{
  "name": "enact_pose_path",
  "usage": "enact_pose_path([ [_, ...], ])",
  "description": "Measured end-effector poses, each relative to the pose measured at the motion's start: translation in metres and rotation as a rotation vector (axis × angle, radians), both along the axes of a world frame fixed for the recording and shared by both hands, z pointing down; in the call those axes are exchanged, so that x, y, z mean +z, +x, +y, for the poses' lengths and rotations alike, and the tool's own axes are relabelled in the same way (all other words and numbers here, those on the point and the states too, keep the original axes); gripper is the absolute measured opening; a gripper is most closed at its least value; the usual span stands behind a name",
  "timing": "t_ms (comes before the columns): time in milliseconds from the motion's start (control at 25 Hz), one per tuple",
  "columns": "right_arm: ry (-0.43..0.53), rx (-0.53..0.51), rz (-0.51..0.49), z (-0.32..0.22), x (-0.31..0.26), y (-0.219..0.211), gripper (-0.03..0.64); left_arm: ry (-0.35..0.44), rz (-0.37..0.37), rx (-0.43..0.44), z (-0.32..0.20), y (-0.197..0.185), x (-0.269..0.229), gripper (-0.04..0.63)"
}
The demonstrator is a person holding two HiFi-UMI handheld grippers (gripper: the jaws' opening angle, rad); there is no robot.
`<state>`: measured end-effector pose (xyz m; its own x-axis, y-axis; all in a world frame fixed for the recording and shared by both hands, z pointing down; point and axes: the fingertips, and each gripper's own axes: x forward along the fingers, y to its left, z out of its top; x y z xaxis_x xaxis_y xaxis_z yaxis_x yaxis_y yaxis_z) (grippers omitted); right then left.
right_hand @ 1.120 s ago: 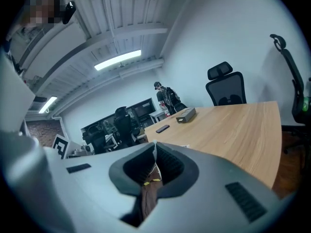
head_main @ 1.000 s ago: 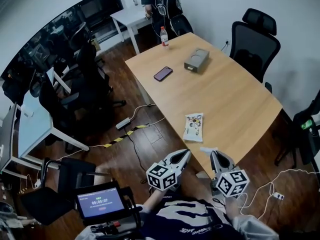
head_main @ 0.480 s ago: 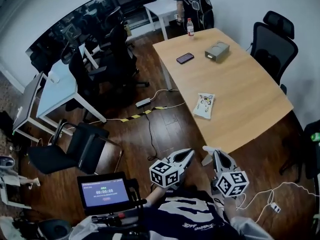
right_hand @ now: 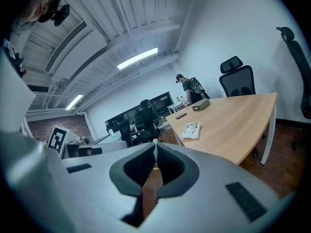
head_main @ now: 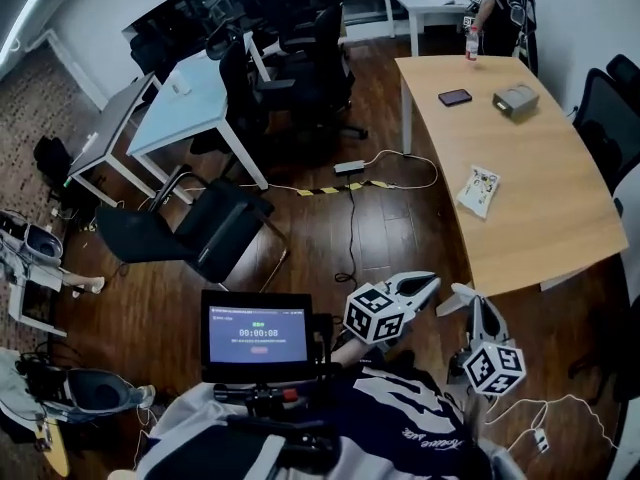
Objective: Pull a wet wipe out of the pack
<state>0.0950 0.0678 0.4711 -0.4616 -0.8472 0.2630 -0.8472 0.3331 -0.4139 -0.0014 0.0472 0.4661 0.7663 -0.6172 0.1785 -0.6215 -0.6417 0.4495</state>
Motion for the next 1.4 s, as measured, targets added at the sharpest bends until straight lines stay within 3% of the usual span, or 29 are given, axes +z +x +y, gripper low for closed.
enact_pose_path([
  [560, -0.010, 0.054, 0.021, 0.071, -0.001, -0.080, -0.005, -0.043, 0.034, 0.048, 0.074, -0.078, 0.011, 0.003],
  [880, -0.024, 0.072, 0.055, 0.072, 0.004, -0.072, -0.005, -0.052, 0.051, 0.065, 0.072, -0.070, 0.013, 0.003],
  [1400, -0.022, 0.079, 0.048, 0.061, -0.004, -0.025, -0.005, -0.039, 0.056, 0.085, 0.059, -0.012, 0.005, 0.003],
])
